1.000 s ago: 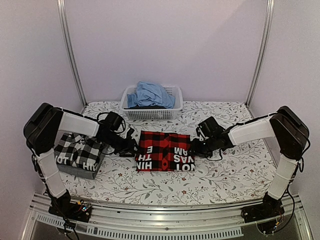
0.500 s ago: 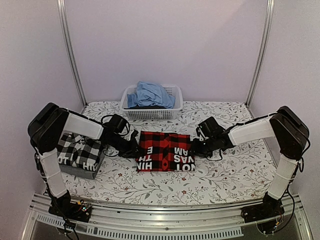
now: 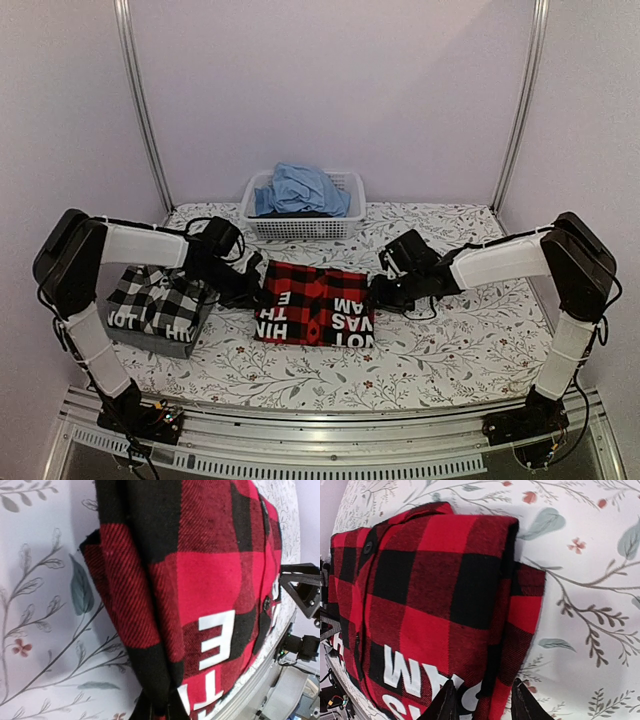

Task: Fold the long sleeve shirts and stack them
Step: Pick up the square-folded shirt from the center of the board, then turn over the square folded shirt at the center of the board, then adjust the square-folded shirt at the center of the board, then move the square-folded shirt to the center of the board.

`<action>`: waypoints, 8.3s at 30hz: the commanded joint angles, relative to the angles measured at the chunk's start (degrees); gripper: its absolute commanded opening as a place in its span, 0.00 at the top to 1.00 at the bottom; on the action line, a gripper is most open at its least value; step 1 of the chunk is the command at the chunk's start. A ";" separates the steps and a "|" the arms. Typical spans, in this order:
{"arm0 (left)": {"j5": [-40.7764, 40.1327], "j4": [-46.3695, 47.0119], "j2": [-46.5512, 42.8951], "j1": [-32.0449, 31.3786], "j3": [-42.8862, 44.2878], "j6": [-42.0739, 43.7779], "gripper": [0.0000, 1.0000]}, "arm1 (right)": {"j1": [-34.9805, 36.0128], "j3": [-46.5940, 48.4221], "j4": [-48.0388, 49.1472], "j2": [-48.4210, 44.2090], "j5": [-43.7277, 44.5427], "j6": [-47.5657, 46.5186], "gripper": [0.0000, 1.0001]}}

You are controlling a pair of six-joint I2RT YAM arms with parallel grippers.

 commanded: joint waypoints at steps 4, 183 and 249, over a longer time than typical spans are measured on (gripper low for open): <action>-3.91 -21.50 -6.04 4.61 7.61 15.53 1.00 | 5.20 11.50 -1.06 2.24 1.15 0.73 0.65; -20.47 -8.91 20.19 -9.11 32.57 4.10 0.59 | 2.53 32.51 -21.54 17.40 21.09 -8.29 0.54; -21.85 -8.03 22.52 -10.30 44.90 6.09 0.57 | 12.94 23.37 -20.75 17.23 21.45 -1.87 0.36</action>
